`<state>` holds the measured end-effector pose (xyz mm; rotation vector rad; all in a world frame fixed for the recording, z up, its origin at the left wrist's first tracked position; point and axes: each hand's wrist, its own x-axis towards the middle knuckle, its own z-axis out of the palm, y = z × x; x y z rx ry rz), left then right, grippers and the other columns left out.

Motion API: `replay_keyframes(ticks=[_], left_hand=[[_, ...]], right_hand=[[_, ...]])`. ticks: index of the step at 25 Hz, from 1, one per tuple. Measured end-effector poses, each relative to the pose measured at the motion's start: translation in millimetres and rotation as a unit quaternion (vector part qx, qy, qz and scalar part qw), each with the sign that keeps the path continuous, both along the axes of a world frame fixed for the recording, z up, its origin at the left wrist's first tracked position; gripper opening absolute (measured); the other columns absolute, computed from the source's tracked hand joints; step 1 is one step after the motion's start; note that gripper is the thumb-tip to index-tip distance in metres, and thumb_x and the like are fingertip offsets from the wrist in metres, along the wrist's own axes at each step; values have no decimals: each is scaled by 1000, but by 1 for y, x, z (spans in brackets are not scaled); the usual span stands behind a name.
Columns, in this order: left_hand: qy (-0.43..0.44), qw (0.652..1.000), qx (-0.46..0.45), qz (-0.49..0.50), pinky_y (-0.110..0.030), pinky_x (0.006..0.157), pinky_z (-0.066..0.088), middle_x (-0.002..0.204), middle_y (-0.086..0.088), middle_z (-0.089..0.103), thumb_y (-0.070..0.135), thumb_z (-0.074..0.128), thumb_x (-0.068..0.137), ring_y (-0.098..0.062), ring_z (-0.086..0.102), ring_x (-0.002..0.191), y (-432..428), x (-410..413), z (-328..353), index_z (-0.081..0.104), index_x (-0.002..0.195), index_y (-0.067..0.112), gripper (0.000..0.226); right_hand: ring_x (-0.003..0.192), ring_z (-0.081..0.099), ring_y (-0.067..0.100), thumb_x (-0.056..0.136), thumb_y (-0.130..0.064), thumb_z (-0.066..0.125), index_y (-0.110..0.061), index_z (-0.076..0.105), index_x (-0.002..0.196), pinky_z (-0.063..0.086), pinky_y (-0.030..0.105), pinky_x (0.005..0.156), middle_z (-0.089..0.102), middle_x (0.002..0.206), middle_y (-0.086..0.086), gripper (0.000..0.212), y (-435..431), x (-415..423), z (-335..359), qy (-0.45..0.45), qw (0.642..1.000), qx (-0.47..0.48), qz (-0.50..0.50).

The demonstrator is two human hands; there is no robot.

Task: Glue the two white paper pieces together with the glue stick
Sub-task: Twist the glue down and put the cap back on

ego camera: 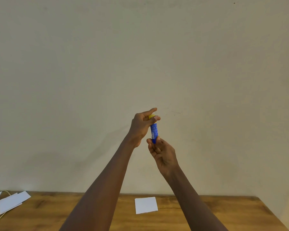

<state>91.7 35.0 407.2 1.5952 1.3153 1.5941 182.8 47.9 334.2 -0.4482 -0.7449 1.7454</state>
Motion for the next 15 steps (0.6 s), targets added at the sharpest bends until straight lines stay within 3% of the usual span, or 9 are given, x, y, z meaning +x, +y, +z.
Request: replay_keyframes(ticks=[2, 4, 6, 11, 13, 15], left_hand=[[-3, 1000, -2, 3, -30, 99, 38, 124, -14, 59, 18, 53, 87, -23, 54, 114, 5, 4, -5, 49, 126, 10, 40], [7, 1000, -7, 2, -22, 92, 41, 126, -13, 58, 18, 54, 87, -24, 54, 117, 12, 15, -17, 48, 127, 10, 42], [20, 1000, -18, -7, -16, 86, 41, 129, -12, 56, 17, 56, 86, -24, 53, 119, 23, 33, -34, 46, 129, 11, 44], [60, 991, -100, -67, -41, 108, 32, 148, -14, 30, 17, 68, 77, -29, 29, 136, 60, 76, -95, 22, 141, 19, 79], [92, 982, -158, -46, -41, 108, 29, 151, -13, 25, 19, 69, 76, -30, 25, 138, 69, 78, -137, 18, 142, 19, 83], [120, 966, -227, -23, -39, 106, 32, 149, -13, 29, 20, 69, 75, -31, 30, 135, 69, 70, -188, 21, 141, 18, 81]], right_hand=[[75, 66, 18, 89, -14, 48, -12, 59, 97, 56, 27, 70, 65, 87, 8, 14, 11, 8, -1, -181, 969, 156, -61], [85, 59, 20, 87, -15, 53, -10, 56, 106, 49, 24, 75, 62, 96, 3, 21, 23, 18, -5, -353, 877, 290, -147], [83, 53, 18, 82, -8, 58, -2, 55, 105, 43, 11, 68, 58, 94, 3, 23, 32, 31, -10, -430, 804, 350, -218], [72, 56, 21, 76, 1, 62, 5, 57, 85, 42, 8, 57, 66, 84, 20, 11, 69, 90, -59, -494, 779, 291, -253], [74, 55, 22, 74, 1, 64, 5, 56, 86, 42, 8, 59, 66, 85, 19, 15, 84, 113, -102, -533, 777, 240, -234], [73, 54, 23, 71, 3, 66, 5, 56, 82, 42, 18, 58, 64, 82, 19, 15, 93, 129, -152, -573, 772, 182, -205]])
